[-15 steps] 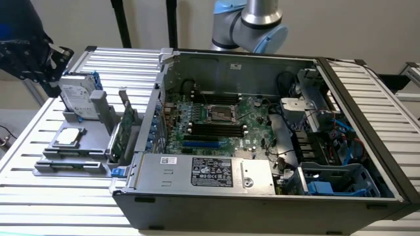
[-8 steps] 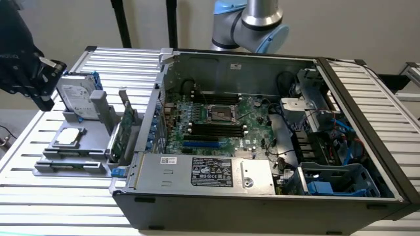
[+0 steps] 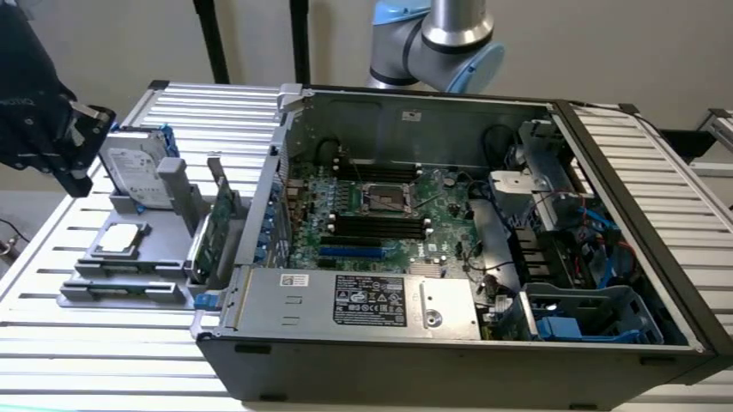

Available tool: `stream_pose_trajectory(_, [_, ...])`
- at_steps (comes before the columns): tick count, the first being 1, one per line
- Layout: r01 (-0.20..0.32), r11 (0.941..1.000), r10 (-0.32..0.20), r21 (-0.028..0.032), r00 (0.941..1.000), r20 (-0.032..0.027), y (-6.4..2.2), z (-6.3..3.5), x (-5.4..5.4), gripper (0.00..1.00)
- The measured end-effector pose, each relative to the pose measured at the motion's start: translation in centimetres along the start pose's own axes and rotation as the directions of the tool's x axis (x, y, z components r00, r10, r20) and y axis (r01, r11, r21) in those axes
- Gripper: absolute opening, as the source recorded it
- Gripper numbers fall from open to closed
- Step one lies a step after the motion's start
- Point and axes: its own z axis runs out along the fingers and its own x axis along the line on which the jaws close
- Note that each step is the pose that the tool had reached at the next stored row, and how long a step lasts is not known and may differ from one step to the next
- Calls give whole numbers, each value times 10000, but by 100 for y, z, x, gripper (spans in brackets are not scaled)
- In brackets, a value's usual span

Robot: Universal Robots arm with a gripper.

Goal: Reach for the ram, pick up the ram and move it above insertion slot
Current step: 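Reach for the ram, then pick up the ram and move it above insertion slot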

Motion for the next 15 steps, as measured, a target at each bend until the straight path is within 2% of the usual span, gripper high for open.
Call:
stream_pose_trajectory(4, [725,9974,-725,0,9974,-30,0,8,0,11])
stream_pose_trajectory(7, [1266,9919,-1266,-1,9919,-52,-1,14,0,11])
stream_pose_trajectory(11, [1985,9801,-1985,-5,9801,-81,-1,24,0,11])
stream_pose_trajectory(15, [2694,9630,-2694,-11,9630,-110,-2,36,0,11])
